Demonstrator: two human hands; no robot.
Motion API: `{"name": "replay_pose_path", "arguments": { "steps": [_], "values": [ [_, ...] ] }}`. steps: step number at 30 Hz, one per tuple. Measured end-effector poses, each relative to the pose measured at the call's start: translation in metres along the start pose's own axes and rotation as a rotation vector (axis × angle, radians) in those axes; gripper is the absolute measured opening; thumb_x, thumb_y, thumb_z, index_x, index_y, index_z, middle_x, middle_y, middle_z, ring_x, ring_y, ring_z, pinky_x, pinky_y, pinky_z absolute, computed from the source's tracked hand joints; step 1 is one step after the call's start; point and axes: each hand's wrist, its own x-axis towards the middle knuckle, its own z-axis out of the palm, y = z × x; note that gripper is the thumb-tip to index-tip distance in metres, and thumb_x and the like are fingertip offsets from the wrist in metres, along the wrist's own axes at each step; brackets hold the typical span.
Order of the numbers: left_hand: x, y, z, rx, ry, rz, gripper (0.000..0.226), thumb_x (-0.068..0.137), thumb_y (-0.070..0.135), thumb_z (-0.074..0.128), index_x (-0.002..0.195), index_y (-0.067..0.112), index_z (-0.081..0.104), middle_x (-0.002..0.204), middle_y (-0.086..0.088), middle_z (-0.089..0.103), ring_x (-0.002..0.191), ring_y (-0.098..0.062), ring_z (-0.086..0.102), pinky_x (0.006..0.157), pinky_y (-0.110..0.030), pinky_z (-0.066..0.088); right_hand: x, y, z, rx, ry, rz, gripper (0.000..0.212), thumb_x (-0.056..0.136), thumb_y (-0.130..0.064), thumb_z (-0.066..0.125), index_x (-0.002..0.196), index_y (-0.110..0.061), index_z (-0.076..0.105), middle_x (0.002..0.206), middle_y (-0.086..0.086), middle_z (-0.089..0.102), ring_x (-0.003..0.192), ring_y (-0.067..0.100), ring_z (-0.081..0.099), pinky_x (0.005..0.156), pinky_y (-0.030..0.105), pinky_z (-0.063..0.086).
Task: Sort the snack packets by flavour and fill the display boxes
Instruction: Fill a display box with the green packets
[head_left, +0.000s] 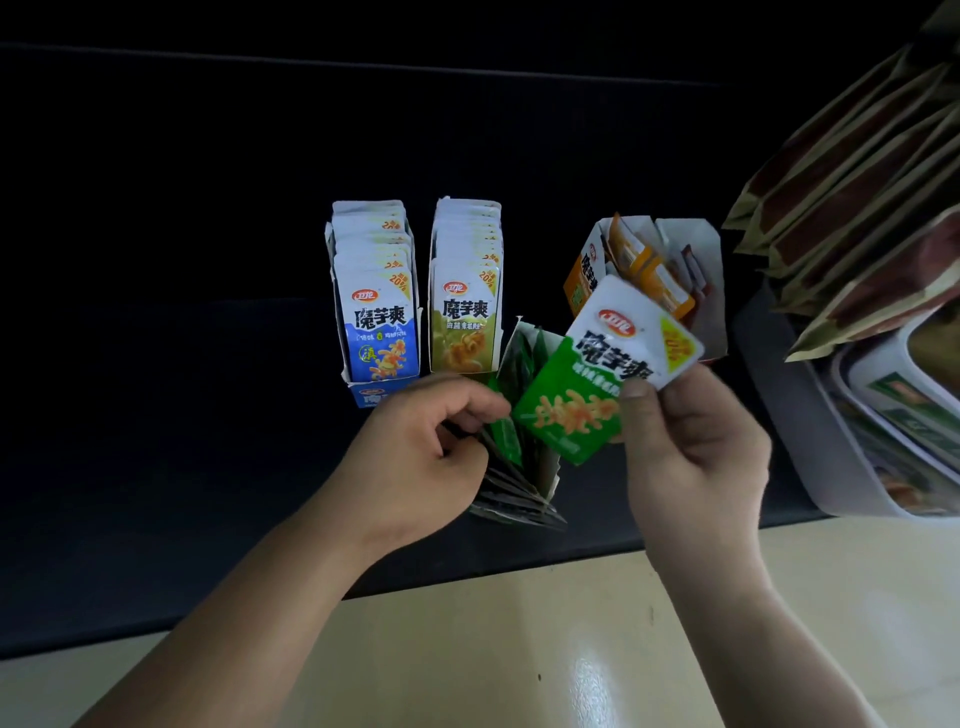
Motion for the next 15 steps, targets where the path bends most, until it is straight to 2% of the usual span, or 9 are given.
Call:
{"name": "replay_pose_path", "arguments": {
  "steps": [2, 5, 8, 10, 13, 15],
  "values": [
    [-0.003, -0.002, 0.001, -0.003, -0.024, 0.017, 0.053, 0.082, -0.014, 0.058, 0.109, 0.028, 0.077, 0.105, 0.019, 0.065, 0.097, -0.010, 0.066, 0.076, -0.022, 0.053, -0.004, 0.006, 0.002, -0.009, -0.043, 0.052, 0.026, 0.103, 0.000, 0.056, 0.110, -0.018, 0.072, 0.100, -0.001, 0.078, 0.094, 0.011, 0.074, 0.078, 0.024, 0.058],
    [-0.004, -0.005, 0.001, -0.049, 0.011, 0.038, 0.049, 0.084, -0.014, 0.061, 0.109, 0.026, 0.073, 0.109, 0.013, 0.064, 0.107, -0.014, 0.066, 0.078, -0.024, 0.055, -0.007, 0.016, 0.000, -0.066, -0.079, 0.088, 0.024, 0.104, -0.003, 0.055, 0.118, -0.014, 0.072, 0.107, -0.005, 0.079, 0.102, 0.009, 0.074, 0.081, 0.019, 0.056],
    [-0.005, -0.007, 0.000, -0.031, -0.018, -0.027, 0.044, 0.092, -0.007, 0.065, 0.112, 0.032, 0.070, 0.109, 0.023, 0.066, 0.093, 0.005, 0.065, 0.076, -0.010, 0.047, -0.005, 0.019, -0.003, -0.083, -0.070, 0.108, 0.023, 0.104, -0.004, 0.056, 0.116, -0.017, 0.071, 0.106, -0.011, 0.079, 0.101, 0.006, 0.074, 0.080, 0.017, 0.056],
    [-0.008, -0.007, 0.000, 0.034, -0.064, -0.032, 0.044, 0.094, -0.003, 0.064, 0.116, 0.035, 0.070, 0.111, 0.027, 0.067, 0.082, 0.009, 0.062, 0.075, -0.005, 0.044, -0.005, 0.019, -0.004, -0.103, -0.076, 0.108, 0.023, 0.104, -0.006, 0.056, 0.118, -0.018, 0.070, 0.107, -0.011, 0.078, 0.102, 0.006, 0.073, 0.080, 0.016, 0.055],
    [-0.011, -0.005, -0.007, 0.037, -0.088, -0.073, 0.050, 0.087, -0.003, 0.064, 0.109, 0.042, 0.066, 0.114, 0.023, 0.068, 0.067, -0.011, 0.059, 0.064, -0.014, 0.047, -0.007, 0.020, -0.005, -0.093, -0.058, 0.093, 0.026, 0.104, -0.006, 0.056, 0.120, -0.020, 0.070, 0.110, -0.010, 0.078, 0.106, 0.009, 0.073, 0.086, 0.025, 0.059],
    [-0.015, -0.004, -0.015, 0.026, -0.168, -0.131, 0.054, 0.081, 0.001, 0.068, 0.107, 0.047, 0.060, 0.121, 0.022, 0.066, 0.080, -0.018, 0.061, 0.071, -0.028, 0.056, -0.008, 0.017, -0.006, -0.061, -0.032, 0.087, 0.027, 0.104, -0.005, 0.055, 0.118, -0.023, 0.070, 0.111, -0.007, 0.078, 0.107, 0.015, 0.074, 0.089, 0.037, 0.061]
  ]
}}
